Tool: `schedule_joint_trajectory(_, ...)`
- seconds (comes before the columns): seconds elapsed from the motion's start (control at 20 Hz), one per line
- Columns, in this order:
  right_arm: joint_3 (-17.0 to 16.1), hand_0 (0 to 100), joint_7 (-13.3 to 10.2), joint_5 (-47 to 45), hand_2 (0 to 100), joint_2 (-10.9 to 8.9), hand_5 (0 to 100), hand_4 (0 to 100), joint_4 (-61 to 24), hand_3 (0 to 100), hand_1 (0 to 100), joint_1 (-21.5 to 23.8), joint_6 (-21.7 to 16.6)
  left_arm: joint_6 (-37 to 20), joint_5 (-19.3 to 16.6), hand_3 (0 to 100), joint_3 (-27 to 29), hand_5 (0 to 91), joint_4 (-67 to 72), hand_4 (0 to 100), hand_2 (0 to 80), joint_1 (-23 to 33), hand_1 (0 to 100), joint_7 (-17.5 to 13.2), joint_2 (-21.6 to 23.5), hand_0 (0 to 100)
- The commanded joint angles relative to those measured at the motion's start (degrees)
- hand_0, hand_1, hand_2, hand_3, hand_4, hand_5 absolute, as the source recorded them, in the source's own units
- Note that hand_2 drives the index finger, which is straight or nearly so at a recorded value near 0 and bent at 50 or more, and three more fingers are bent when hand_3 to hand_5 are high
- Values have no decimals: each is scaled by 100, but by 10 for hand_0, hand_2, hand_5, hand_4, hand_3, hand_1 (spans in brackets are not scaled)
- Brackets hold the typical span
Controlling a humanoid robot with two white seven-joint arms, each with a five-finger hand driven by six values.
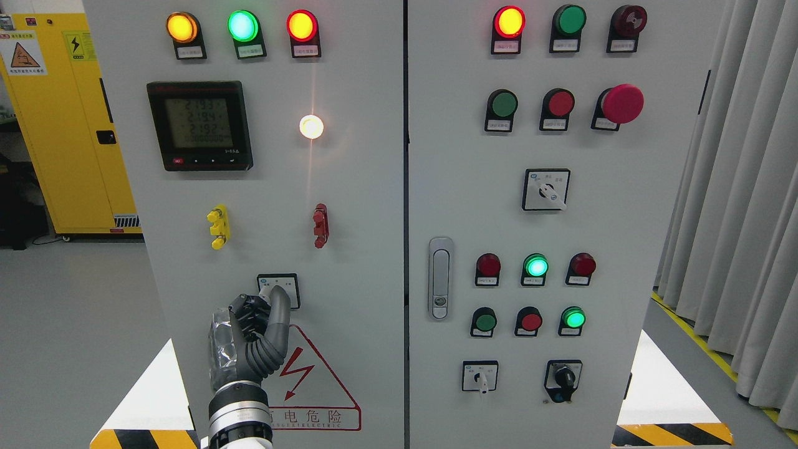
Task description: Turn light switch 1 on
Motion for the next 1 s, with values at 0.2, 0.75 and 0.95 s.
schedule_joint_trajectory(0.2, 0, 0, 4, -167, 40, 0, 0, 0, 0, 0, 500, 0, 5, -10, -1, 939, 2, 892, 3, 935, 612, -5, 427, 2, 1, 414)
schedule_joint_trajectory(0.75, 0, 0, -4, -167, 40, 0, 0, 0, 0, 0, 500, 0, 5, -45, -1, 940, 2, 892, -41, 933, 615, 74, 428, 19, 10, 193)
schedule_joint_trajectory(0.95, 0, 0, -4, -167, 40, 0, 0, 0, 0, 0, 500, 0, 5, -81, 8, 940, 2, 891, -67, 933, 618, 127, 426, 107, 10, 163)
